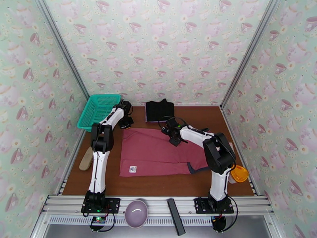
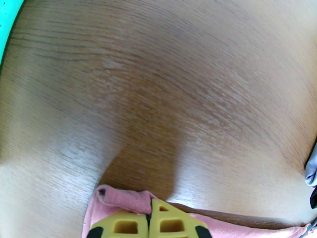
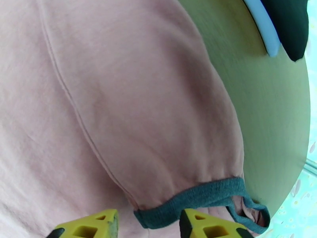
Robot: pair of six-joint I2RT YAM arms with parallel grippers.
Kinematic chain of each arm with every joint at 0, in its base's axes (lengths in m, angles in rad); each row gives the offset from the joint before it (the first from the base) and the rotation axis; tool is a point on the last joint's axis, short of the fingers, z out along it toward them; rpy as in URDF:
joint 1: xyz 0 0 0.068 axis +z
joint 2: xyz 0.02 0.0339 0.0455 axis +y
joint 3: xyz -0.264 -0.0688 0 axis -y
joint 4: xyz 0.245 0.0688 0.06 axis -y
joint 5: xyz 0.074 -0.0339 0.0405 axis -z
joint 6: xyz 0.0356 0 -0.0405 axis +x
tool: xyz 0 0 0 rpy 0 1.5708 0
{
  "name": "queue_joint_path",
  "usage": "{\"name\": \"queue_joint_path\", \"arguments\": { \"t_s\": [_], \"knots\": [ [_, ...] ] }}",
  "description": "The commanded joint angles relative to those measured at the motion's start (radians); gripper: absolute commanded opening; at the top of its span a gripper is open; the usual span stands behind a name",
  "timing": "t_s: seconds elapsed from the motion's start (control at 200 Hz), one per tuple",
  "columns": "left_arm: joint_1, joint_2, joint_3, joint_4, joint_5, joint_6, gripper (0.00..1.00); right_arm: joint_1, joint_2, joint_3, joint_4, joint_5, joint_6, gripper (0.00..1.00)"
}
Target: Fold and stack the mixed laundry pile
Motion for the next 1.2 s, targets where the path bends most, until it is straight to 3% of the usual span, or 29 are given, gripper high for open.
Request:
{"name": "queue_joint_path", "arguments": {
  "t_s": [0.0,0.285,0.336,0.446,0.516,0.776,1.197],
  "knots": [
    [0.009,-0.015,-0.015,-0.013,0.01,0.013,0.0,0.006,0.031,0.031,0.013,0.045,-0.026,0.49],
    [0.012,-0.018,-0.016,-0.014,0.01,0.014,0.0,0.006,0.073,0.043,0.032,0.092,-0.027,0.43],
    [0.014,-0.02,-0.016,-0.014,0.01,0.015,0.0,0.005,0.083,0.049,0.038,0.106,-0.023,0.36],
    [0.012,-0.033,-0.018,-0.016,0.014,0.016,0.0,0.005,0.093,0.066,0.033,0.131,-0.014,0.09],
    [0.012,-0.05,-0.024,-0.015,0.015,0.017,0.0,0.005,0.087,0.07,0.029,0.14,-0.013,0.01],
    [-0.013,-0.177,-0.114,0.004,0.005,0.029,0.0,0.001,0.016,0.04,0.043,0.176,0.0,0.0],
    [-0.062,-0.464,-0.49,0.114,-0.007,0.012,0.0,-0.006,-0.065,-0.02,0.059,0.218,0.053,0.0]
  ]
}}
